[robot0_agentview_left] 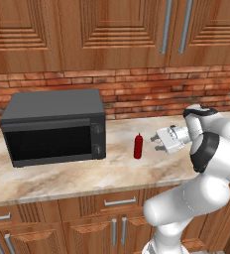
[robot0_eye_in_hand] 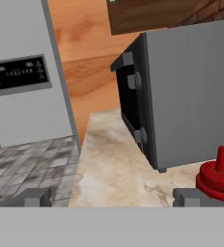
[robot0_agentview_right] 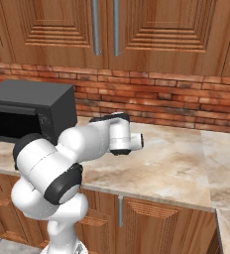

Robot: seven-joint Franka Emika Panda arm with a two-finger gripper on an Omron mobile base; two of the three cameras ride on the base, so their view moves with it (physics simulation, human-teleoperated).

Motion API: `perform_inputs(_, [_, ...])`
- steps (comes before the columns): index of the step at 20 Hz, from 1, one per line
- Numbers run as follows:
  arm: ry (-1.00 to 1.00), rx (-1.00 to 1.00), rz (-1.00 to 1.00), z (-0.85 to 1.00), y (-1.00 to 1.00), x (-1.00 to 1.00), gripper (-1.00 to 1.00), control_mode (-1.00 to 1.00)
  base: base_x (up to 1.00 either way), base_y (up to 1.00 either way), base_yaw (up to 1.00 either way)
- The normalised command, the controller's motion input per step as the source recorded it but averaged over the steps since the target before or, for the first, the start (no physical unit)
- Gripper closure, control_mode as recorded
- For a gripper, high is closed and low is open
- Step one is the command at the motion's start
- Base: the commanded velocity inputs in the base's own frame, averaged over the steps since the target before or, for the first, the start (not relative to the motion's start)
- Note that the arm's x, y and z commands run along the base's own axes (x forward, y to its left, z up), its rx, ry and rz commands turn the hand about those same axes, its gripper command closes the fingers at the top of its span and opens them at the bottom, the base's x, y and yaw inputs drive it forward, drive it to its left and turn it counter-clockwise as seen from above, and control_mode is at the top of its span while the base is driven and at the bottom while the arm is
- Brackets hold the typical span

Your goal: Place the ketchup and mustard from the counter to the top shelf of the fridge. If the existing items in the fridge are on the top shelf, move them to other shelves.

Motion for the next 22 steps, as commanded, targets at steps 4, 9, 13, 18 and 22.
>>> perform_inputs(4, [0.00, 0.00, 0.00, 0.00, 0.10, 0.00, -1.00, -1.00, 0.00, 0.00, 0.00])
perform_inputs(9, [0.00, 0.00, 0.00, 0.00, 0.21, 0.00, -1.00, -1.00, 0.00, 0.00, 0.00])
perform_inputs(13, [0.00, 0.00, 0.00, 0.00, 0.24, 0.00, -1.00, -1.00, 0.00, 0.00, 0.00])
perform_inputs(18, [0.00, 0.00, 0.00, 0.00, 0.14, 0.00, -1.00, -1.00, 0.00, 0.00, 0.00])
perform_inputs(22, [0.00, 0.00, -0.01, 0.00, 0.01, 0.08, -1.00, -1.00, 0.00, 0.00, 0.00])
